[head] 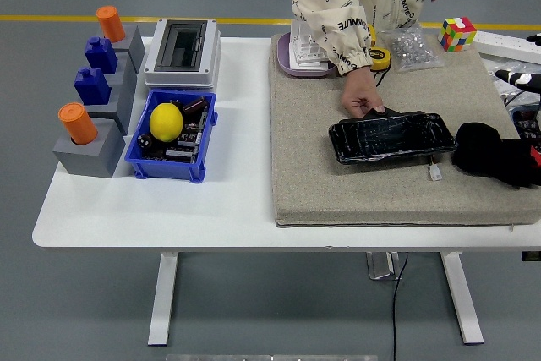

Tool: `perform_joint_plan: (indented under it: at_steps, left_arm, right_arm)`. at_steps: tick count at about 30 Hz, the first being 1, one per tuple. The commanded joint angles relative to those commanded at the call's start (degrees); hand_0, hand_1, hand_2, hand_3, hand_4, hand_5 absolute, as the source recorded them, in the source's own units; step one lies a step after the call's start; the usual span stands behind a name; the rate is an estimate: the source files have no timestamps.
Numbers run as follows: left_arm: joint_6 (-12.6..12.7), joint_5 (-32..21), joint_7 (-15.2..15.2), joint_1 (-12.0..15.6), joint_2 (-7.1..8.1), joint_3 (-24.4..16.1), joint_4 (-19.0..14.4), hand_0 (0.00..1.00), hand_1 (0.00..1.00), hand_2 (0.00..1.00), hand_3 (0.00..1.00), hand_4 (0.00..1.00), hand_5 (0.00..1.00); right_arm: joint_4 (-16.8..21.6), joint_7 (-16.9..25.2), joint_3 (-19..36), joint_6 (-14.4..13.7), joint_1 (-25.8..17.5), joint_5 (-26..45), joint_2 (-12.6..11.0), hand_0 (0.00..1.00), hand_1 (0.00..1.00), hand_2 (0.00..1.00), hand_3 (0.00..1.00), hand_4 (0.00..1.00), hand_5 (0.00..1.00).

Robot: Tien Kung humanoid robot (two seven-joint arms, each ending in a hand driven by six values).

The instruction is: Pick the rag up,wipe the panel,place it on the desk

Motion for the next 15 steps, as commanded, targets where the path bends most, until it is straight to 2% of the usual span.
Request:
perform_joint_plan:
  at_steps: [15]
  left_arm:
    - [-0.04, 0.27, 0.15, 0.16, 0.18, 0.12, 0.00, 0.651, 0.698, 0.746, 0.566, 0.599, 0.480]
  right_arm:
    - [0.07, -0.07, -0.12, 0.19, -0.17, -0.28, -0.23, 0.745, 0.725, 0.806, 0.794, 0.998, 0.527]
